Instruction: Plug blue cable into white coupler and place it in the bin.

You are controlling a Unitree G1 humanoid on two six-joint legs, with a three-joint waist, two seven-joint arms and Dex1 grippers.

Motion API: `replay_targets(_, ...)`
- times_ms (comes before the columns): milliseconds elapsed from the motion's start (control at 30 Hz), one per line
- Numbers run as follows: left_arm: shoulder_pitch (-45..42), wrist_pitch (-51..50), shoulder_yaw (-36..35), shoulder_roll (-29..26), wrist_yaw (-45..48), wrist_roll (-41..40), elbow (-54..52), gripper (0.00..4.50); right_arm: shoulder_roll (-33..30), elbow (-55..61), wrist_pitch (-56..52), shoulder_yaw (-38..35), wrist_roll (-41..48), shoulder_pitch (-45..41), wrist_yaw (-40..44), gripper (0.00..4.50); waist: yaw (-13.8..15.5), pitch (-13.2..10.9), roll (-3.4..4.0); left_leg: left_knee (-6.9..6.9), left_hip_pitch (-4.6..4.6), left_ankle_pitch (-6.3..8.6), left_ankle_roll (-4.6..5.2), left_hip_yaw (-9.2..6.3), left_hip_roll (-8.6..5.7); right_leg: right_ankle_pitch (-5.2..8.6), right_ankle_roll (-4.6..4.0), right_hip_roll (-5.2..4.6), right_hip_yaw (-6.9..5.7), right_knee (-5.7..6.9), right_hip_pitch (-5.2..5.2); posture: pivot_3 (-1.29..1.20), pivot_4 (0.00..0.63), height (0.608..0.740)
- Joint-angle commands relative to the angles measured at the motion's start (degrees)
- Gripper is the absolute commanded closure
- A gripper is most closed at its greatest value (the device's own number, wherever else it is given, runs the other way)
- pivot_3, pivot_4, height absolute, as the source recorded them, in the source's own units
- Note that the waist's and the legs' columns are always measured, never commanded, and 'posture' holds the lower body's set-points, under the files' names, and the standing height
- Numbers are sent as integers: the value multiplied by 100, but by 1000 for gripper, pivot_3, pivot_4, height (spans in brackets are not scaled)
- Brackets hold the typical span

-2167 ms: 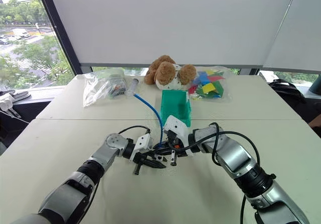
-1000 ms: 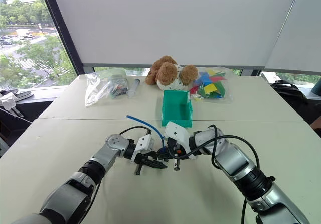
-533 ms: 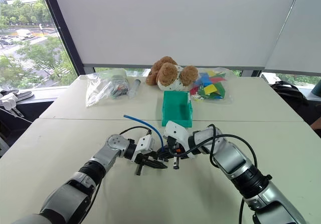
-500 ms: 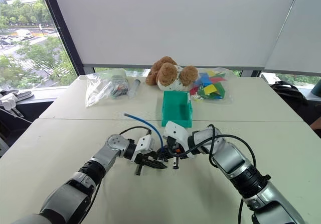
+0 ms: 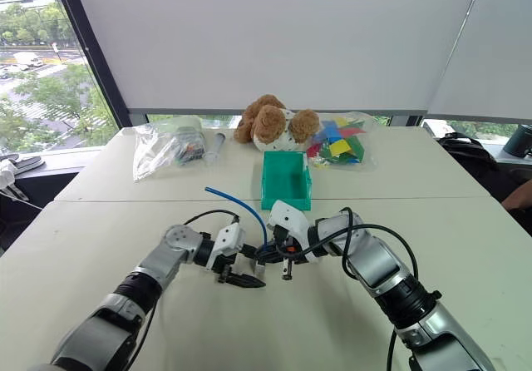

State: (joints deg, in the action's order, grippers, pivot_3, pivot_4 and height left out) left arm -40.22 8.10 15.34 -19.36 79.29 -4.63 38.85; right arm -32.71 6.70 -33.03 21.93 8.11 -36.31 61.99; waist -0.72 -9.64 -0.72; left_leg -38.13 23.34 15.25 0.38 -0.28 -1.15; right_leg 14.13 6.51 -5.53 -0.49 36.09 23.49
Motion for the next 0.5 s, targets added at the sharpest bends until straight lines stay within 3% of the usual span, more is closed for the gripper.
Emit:
replay_targets(33,171,-491,-527,-396,-157,-426,-796,74,-124,212,-225,-436,186,-201,-62,4500,1,-4,3,1,5,0,0,0,0,0,0,-1,0,0,7,0,150,740)
replay_targets(233,470,-1612,-1314,-911,-692,-1053,-1836,74,-110,-835,-421,-1132,338,-1423,-316,4500,9,-27,17,3,23,-1,-3,3,-4,0,0,-11,4,0,25,0,150,740)
replay_targets(500,985,-2417,-1607,-1203,-1223,-1347,-2862,74,413,-4894,612,-1102,-143,-3530,-253,4500,-22,-28,19,34,22,-4,-11,13,-6,-1,-1,-12,7,-2,40,0,150,740)
